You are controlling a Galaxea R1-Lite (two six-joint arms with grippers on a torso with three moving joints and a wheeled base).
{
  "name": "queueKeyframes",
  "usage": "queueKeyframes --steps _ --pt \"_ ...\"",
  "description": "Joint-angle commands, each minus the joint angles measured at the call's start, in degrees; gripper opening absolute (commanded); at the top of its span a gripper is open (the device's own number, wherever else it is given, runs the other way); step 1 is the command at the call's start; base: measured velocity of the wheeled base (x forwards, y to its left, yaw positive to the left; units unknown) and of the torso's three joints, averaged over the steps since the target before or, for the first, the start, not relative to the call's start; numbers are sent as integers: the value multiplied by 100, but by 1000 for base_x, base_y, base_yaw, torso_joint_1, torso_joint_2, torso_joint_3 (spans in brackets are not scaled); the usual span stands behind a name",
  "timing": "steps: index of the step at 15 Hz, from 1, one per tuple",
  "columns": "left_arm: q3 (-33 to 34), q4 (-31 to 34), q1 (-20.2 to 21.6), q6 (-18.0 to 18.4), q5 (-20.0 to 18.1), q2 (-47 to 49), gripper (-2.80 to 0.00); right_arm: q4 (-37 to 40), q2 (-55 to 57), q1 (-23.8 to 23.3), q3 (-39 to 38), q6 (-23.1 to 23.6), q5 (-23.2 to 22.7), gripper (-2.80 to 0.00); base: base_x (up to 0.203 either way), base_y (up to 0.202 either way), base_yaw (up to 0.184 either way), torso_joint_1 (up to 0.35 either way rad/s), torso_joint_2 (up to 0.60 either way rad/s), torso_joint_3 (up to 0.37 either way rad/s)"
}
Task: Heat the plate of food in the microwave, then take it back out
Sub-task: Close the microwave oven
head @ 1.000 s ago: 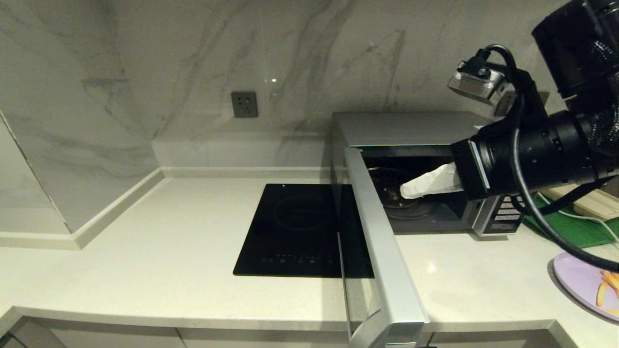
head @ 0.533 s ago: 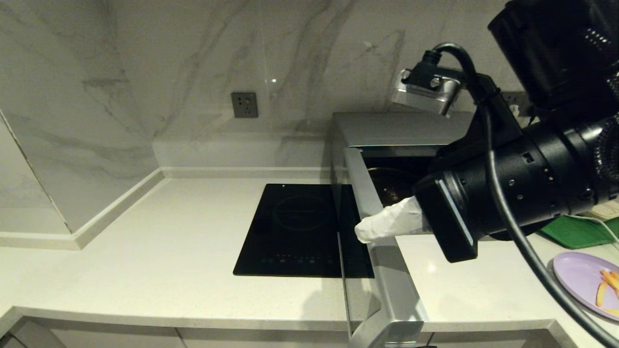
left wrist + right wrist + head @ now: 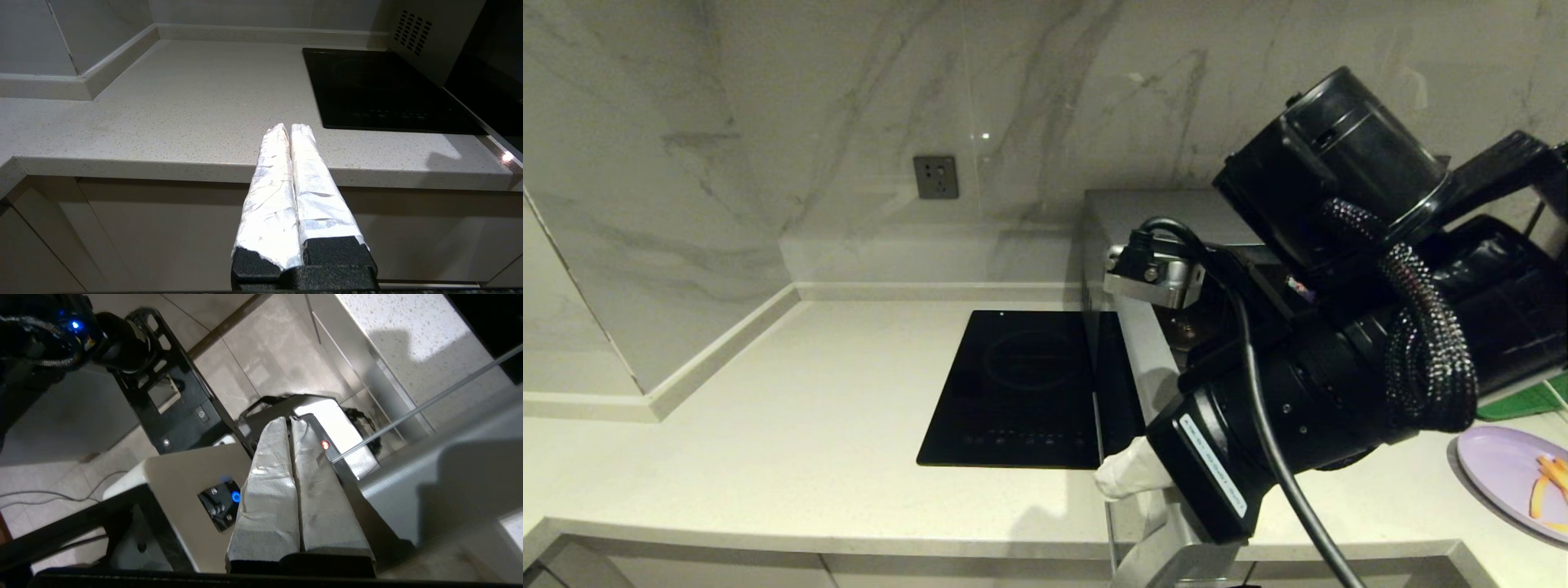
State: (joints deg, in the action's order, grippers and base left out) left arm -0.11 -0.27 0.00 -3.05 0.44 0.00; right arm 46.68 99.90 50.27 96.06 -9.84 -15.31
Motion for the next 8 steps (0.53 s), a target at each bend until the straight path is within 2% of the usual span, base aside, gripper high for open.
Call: queueKeyframes --steps 1,3,8 --pt "2 0 0 -3 0 0 -280 124 -122 -2 -499 -27 280 -280 0 0 0 0 0 0" --pt "2 -6 0 -3 0 0 -280 123 -614 -13 -1147 -45 599 -280 0 0 0 0 0 0" --pt "2 0 0 -3 0 0 -280 12 -1985 -264 -2408 -145 870 -280 0 0 0 0 0 0"
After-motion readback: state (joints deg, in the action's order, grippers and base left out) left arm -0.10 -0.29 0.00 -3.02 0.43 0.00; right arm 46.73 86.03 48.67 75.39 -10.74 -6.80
